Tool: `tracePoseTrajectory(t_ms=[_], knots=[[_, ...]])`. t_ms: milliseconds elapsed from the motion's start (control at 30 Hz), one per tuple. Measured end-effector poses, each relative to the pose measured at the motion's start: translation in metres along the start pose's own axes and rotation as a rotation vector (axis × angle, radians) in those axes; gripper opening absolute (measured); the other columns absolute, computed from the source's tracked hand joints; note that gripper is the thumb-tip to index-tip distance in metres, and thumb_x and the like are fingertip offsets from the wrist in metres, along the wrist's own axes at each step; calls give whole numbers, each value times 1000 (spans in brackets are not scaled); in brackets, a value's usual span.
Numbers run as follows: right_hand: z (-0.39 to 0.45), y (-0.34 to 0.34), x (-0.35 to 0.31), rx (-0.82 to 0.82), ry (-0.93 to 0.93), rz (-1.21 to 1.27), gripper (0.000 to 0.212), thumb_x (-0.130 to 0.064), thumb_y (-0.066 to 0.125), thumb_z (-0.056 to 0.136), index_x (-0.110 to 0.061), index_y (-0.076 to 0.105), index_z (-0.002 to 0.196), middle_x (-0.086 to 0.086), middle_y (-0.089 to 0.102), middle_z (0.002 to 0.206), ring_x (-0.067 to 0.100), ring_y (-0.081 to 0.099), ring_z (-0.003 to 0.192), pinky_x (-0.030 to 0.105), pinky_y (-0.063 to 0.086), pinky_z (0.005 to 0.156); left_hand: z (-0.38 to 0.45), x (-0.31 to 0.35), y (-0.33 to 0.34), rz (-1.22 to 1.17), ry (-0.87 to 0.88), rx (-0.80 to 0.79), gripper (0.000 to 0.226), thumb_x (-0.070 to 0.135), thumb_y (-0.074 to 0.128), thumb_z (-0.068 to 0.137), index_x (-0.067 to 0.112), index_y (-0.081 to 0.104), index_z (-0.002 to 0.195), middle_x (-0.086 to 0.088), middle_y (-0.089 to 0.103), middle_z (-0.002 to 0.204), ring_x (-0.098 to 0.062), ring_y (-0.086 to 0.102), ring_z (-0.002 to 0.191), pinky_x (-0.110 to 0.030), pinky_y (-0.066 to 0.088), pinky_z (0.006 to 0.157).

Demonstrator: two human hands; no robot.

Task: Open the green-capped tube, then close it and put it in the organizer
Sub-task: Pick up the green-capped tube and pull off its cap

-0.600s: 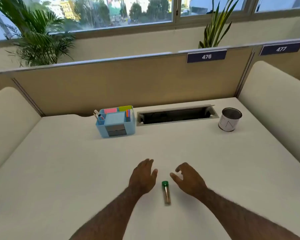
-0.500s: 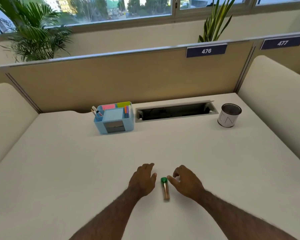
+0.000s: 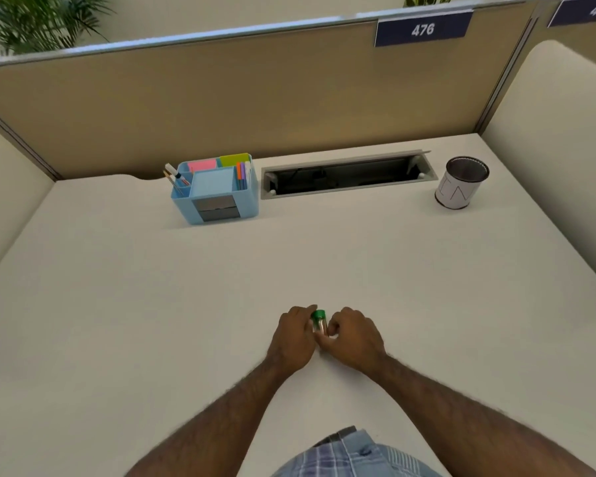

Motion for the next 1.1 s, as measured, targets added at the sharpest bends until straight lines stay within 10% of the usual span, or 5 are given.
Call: tracePoseTrajectory(t_ms=[367,867,1100], knots=[[10,-3,-8,-292,171,780,34,-42,62,90,-11,59,104,3,75,89,13,66,75,29,53,70,19,21,-22,-858,-245,163,6,21,60,91,16,62,93,-12,74,98,-23,67,81,-42,56,77],[26,-5,-17,-202,152,867,27,-28,53,97,-9,71,105,7,75,93,11,68,77,24,58,74,30,24,-38,-814,-260,333,4,23,66,87,20,64,89,-2,75,92,-13,71,83,-15,50,60],[31,-6,-16,-188,119,869,22,-26,56,97,-11,69,107,9,74,98,17,70,88,29,58,85,35,18,-27,-1129,-359,298,7,17,68,87,14,65,92,-11,73,103,-20,68,89,-27,54,69]])
Point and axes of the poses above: each hand's wrist, its own z-axis towards the middle knuckle, its own y-axis out of the palm, x = y × z, the point moved 6 cm from there along z, towards the middle knuckle
